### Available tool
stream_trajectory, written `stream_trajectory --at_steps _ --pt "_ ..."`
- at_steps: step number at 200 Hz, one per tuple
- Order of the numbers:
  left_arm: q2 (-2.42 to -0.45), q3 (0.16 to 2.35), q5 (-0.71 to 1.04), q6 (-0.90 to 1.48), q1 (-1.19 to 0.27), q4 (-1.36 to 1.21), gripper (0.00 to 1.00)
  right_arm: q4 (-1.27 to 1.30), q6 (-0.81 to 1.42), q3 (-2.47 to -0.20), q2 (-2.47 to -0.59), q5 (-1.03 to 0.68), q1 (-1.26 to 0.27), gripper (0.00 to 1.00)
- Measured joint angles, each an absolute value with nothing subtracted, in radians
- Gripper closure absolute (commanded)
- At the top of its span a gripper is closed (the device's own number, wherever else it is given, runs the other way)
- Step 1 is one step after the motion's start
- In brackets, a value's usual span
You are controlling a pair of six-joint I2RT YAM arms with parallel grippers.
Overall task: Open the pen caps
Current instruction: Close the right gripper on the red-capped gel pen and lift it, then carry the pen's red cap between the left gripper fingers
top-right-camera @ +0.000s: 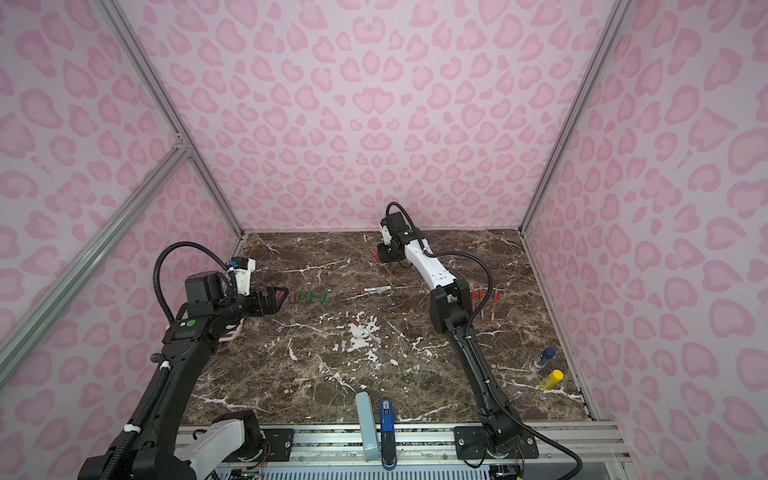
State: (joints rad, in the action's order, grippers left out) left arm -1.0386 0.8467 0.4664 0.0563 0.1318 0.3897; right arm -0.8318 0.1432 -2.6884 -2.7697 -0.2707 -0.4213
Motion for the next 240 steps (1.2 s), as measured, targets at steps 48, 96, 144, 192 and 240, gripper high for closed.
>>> stream_trajectory --at_steps 48,96,144,192,240 --pt "-1.039 0.847 0.466 0.056 0.132 0.389 0.02 -0.831 0.136 -2.688 -2.786 -0.269 -0.437 0.69" --pt "-1.034 0.847 0.466 0.056 0.132 0.39 0.02 -0.847 0.111 -2.689 -2.802 -0.22 -0.447 0.81" --pt "-1.029 0.847 0.466 0.056 0.132 0.39 0.02 -0.849 0.079 -2.666 -2.79 -0.137 -0.451 0.96" --pt "-1.021 0.846 0.467 0.056 0.132 0.39 0.02 -0.873 0.064 -2.432 -2.645 -0.06 -0.422 0.99" --pt "-1.018 0.846 0.472 0.057 0.132 0.389 0.02 -0.669 0.096 -1.796 -2.285 -0.027 -0.42 0.98"
